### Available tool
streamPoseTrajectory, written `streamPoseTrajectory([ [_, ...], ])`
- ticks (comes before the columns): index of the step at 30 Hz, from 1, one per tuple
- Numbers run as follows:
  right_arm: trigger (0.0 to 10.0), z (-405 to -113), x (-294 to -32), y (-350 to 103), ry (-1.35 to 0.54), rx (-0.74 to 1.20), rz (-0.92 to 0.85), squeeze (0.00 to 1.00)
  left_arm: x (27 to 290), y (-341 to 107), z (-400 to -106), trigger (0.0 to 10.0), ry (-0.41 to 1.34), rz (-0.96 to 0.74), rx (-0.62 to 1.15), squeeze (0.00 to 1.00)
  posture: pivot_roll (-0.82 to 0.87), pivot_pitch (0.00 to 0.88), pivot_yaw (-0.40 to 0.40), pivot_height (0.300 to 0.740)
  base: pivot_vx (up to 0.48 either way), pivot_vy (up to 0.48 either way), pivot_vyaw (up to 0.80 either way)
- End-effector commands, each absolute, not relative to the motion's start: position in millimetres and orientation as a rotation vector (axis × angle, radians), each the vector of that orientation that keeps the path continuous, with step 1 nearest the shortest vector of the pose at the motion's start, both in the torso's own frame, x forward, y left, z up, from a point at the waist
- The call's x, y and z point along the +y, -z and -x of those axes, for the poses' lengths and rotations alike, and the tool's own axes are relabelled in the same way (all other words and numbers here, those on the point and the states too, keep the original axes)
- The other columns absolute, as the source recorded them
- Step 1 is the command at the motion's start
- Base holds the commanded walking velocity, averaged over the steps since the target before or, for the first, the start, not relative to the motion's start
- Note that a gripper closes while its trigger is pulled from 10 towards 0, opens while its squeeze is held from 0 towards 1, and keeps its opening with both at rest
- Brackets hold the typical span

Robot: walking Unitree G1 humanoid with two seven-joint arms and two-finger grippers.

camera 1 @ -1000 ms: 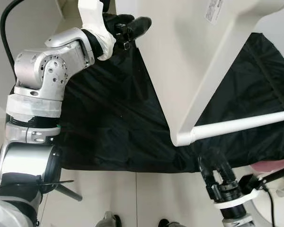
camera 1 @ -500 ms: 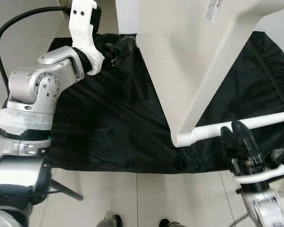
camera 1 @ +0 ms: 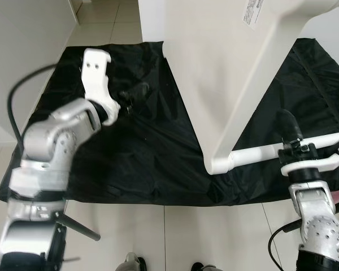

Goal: Building children table

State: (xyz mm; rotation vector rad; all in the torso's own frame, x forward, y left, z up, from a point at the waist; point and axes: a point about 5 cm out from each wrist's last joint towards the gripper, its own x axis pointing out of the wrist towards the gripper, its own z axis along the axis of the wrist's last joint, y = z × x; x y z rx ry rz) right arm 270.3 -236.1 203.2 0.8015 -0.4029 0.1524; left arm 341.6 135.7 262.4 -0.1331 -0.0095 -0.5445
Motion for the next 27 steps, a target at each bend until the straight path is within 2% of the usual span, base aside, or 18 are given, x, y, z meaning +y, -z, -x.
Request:
streamPoseTrajectory([
  [1, 10.0, -274, -235, -200, -0.106, -0.386, -0.767, 0.0, 139, -265, -341, 10.0, 0.507, 0.142, -0.038, 0.0, 0.03, 0.131, 0.044, 0.74, 0.0, 0.0, 0.0],
  [4, 10.0, -276, -234, -201, -0.095, -0.389, -0.755, 0.0, 140, -264, -341, 10.0, 0.497, 0.157, -0.041, 0.0, 0.03, 0.131, 0.044, 0.74, 0.0, 0.0, 0.0],
  [10, 10.0, -294, -212, -199, -0.046, -0.306, -0.45, 0.0, 138, -241, -341, 10.0, 0.411, 0.182, -0.039, 0.0, 0.03, 0.108, 0.042, 0.74, 0.0, 0.0, 0.0],
  [13, 10.0, -304, -200, -194, -0.007, -0.263, -0.307, 0.0, 137, -222, -340, 10.0, 0.344, 0.131, -0.031, 0.0, 0.02, 0.092, 0.034, 0.74, 0.0, 0.0, 0.0],
  [20, 10.0, -310, -185, -191, -0.007, -0.279, -0.174, 0.0, 137, -202, -336, 10.0, 0.274, 0.085, -0.046, 0.0, 0.02, 0.078, 0.025, 0.74, 0.0, 0.0, 0.0],
  [25, 10.0, -313, -180, -189, 0.065, -0.317, -0.067, 0.0, 138, -190, -331, 10.0, 0.225, 0.096, -0.086, 0.0, 0.01, 0.073, 0.012, 0.74, 0.0, 0.0, 0.0],
  [27, 10.0, -312, -182, -186, 0.107, -0.327, -0.073, 0.0, 138, -185, -325, 10.0, 0.188, 0.012, -0.15, 0.0, 0.0, 0.07, 0.001, 0.74, 0.0, 0.0, 0.0],
])
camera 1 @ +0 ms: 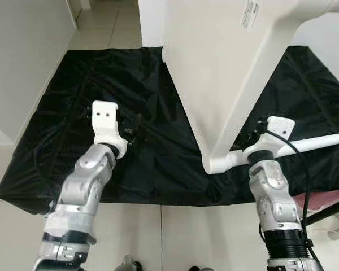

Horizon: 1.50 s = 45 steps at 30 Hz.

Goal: Building children table

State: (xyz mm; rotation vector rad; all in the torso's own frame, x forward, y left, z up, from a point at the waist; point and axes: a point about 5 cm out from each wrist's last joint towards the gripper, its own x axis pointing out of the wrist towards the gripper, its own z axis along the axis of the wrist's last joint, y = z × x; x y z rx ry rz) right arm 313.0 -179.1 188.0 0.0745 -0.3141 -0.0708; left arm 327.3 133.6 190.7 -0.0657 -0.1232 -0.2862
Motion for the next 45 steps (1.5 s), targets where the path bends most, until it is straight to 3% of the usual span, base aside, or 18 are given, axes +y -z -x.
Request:
streamPoseTrajectory([
  [1, 10.0, -310, -183, -182, 0.124, -0.328, -0.069, 0.0, 136, -182, -322, 10.0, 0.171, -0.016, -0.186, 0.0, 0.0, 0.071, 0.001, 0.74, 0.0, 0.0, 0.0],
  [9, 10.0, -301, -182, -162, 0.129, -0.306, -0.005, 0.0, 130, -176, -315, 10.0, 0.141, 0.01, -0.214, 0.0, 0.01, 0.072, 0.038, 0.74, 0.0, 0.0, 0.0],
  [16, 10.0, -293, -170, -146, 0.076, -0.291, 0.034, 0.0, 122, -164, -304, 10.0, 0.241, -0.052, -0.241, 0.0, -0.01, 0.075, 0.089, 0.74, 0.0, 0.0, 0.0],
  [27, 10.0, -289, -168, -134, 0.007, -0.242, 0.049, 0.0, 111, -150, -298, 10.0, 0.328, -0.097, -0.253, 0.0, -0.02, 0.076, 0.074, 0.74, 0.0, 0.0, 0.0],
  [36, 10.0, -287, -167, -129, -0.027, -0.203, 0.024, 0.0, 111, -155, -295, 10.0, 0.292, -0.112, -0.281, 0.0, 0.0, 0.076, 0.055, 0.74, 0.0, 0.0, 0.0],
  [45, 10.0, -286, -148, -123, -0.162, -0.141, -0.015, 0.0, 121, -156, -295, 10.0, 0.238, -0.145, -0.295, 0.0, 0.01, 0.079, 0.039, 0.74, 0.0, 0.0, 0.0],
])
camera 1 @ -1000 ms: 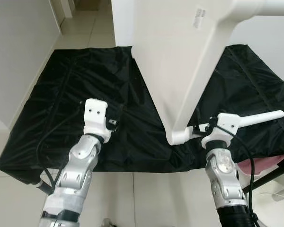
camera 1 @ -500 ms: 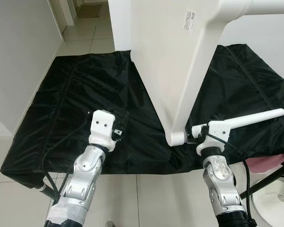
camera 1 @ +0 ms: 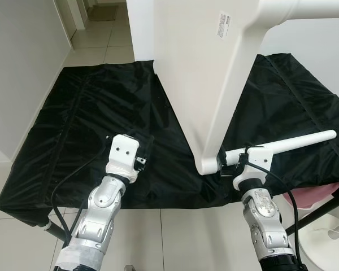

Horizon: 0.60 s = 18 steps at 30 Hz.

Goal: Building children table

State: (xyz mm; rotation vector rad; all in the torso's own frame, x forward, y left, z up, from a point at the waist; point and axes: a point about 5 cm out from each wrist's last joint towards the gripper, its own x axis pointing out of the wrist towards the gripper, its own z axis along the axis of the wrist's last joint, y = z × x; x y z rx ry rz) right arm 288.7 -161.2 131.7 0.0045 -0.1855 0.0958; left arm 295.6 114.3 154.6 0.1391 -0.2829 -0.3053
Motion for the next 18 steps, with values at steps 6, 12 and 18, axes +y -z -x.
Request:
streamPoseTrajectory([
  [6, 10.0, -284, -139, -120, -0.22, -0.12, -0.054, 0.0, 131, -158, -294, 10.0, 0.211, -0.162, -0.297, 0.0, 0.02, 0.079, 0.025, 0.74, 0.0, 0.0, 0.0],
  [12, 10.0, -285, -130, -120, -0.263, -0.108, -0.059, 0.0, 147, -158, -296, 10.0, 0.17, -0.191, -0.293, 0.0, 0.02, 0.072, 0.008, 0.74, 0.0, 0.0, 0.0],
  [18, 10.0, -287, -123, -119, -0.278, -0.1, -0.063, 0.0, 154, -159, -297, 10.0, 0.148, -0.207, -0.294, 0.0, 0.03, 0.063, 0.0, 0.74, 0.0, 0.0, 0.0],
])
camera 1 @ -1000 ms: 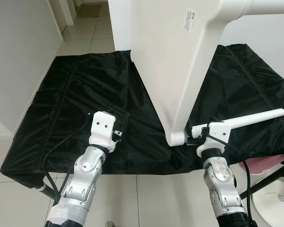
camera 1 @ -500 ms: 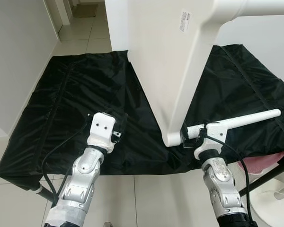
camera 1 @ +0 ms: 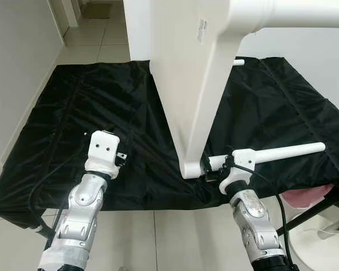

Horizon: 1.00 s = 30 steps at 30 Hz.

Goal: Building children table

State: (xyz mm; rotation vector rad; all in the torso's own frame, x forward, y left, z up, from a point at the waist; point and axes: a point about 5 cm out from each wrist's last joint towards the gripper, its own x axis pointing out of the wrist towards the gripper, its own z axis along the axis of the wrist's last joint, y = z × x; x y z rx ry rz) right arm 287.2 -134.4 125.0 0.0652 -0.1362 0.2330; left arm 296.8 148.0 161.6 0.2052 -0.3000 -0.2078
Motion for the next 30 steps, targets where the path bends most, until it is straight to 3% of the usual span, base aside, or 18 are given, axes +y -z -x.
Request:
streamPoseTrajectory([
  [1, 10.0, -287, -120, -118, -0.281, -0.097, -0.068, 0.0, 155, -159, -298, 10.0, 0.144, -0.213, -0.295, 0.0, 0.03, 0.063, -0.001, 0.74, 0.0, 0.0, 0.0],
  [30, 10.0, -308, -71, -107, -0.381, -0.05, -0.163, 0.0, 160, -161, -299, 10.0, 0.142, -0.254, -0.295, 0.0, 0.05, 0.074, 0.013, 0.74, 0.0, 0.0, 0.0],
])
